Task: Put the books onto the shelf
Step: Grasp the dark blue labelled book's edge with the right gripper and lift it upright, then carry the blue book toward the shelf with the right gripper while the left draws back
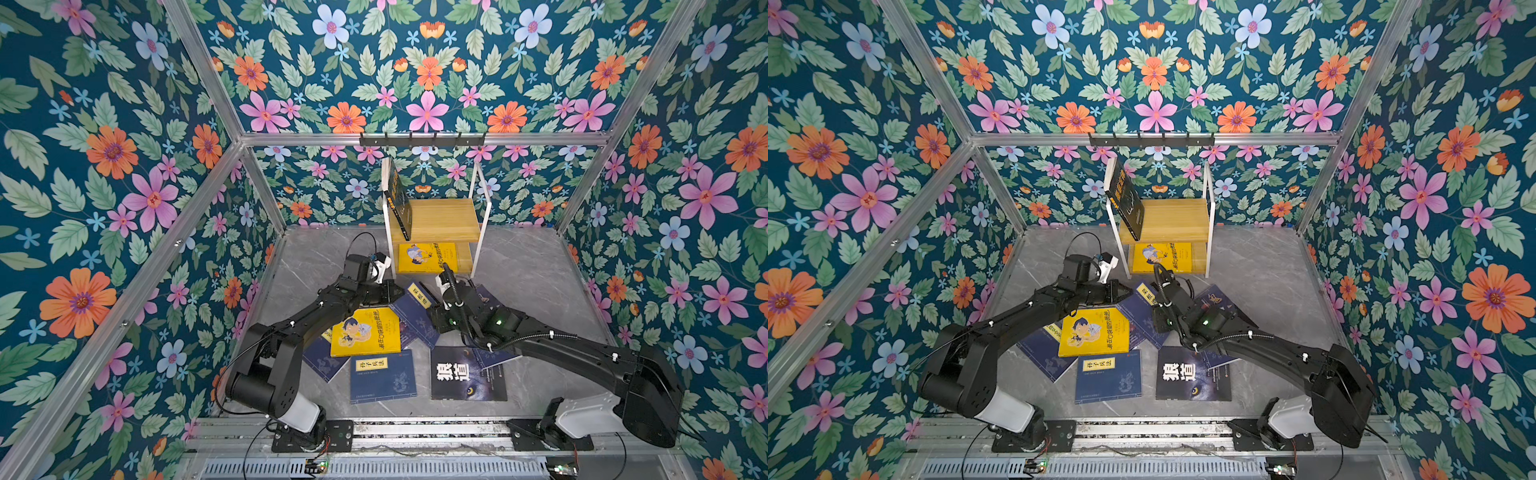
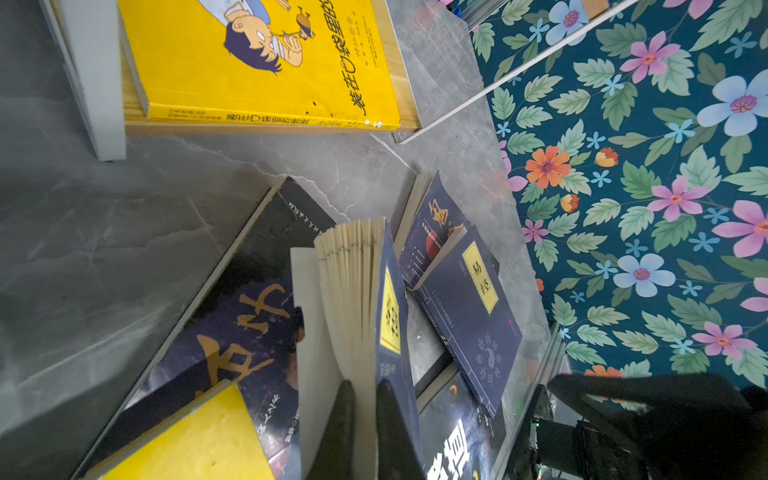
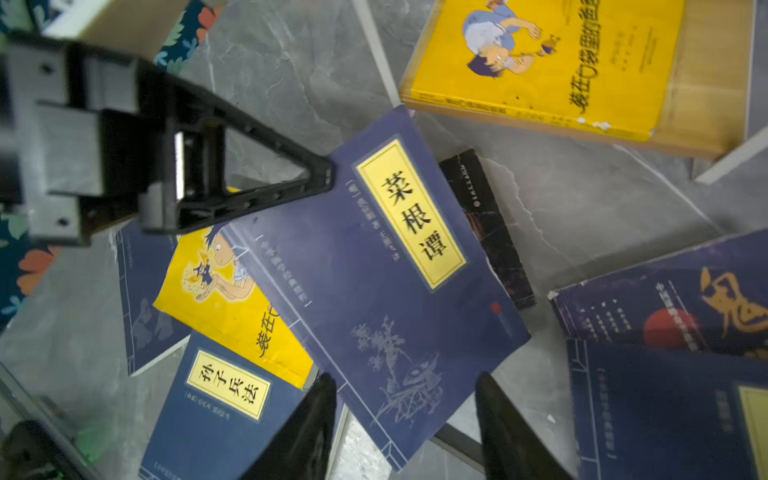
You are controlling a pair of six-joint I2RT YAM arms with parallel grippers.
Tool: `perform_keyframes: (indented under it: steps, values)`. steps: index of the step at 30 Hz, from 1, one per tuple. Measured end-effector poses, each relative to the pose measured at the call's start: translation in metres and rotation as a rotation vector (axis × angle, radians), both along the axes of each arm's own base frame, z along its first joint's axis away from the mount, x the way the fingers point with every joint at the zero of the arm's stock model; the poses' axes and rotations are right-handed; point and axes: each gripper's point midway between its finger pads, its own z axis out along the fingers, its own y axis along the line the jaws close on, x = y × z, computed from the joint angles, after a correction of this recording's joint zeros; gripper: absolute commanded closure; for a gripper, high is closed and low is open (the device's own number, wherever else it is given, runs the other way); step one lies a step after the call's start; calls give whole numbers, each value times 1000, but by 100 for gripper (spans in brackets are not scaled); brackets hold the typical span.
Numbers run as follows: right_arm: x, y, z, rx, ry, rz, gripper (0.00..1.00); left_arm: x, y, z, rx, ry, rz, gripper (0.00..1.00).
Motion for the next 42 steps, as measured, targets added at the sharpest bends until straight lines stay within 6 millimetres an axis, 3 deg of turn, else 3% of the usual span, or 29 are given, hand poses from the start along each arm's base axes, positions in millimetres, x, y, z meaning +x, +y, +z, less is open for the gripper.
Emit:
perform_keyframes:
  steps: [4,11,24,26,30,31,34,36,42]
  values:
    - [-5,23,-4,-141,-90,99,36,4,5,1,-10,21,24,100]
    - [9,58,-23,-379,-188,178,33,5,6,2,-27,41,38,100]
    - [17,58,-68,-542,-188,214,32,9,11,7,-54,60,73,100]
    - [18,55,-70,-556,-190,205,41,10,11,8,-54,58,74,100]
    - [16,46,-75,-578,-194,192,98,12,14,9,-65,65,89,100]
    - [16,44,-74,-584,-199,189,100,14,15,9,-70,70,99,97]
    - [14,42,-69,-589,-218,199,100,13,15,15,-82,60,95,67]
    - [15,36,-65,-585,-230,179,100,13,18,18,-88,47,100,55]
    - [13,19,-48,-561,-270,138,100,20,37,32,-88,0,150,34]
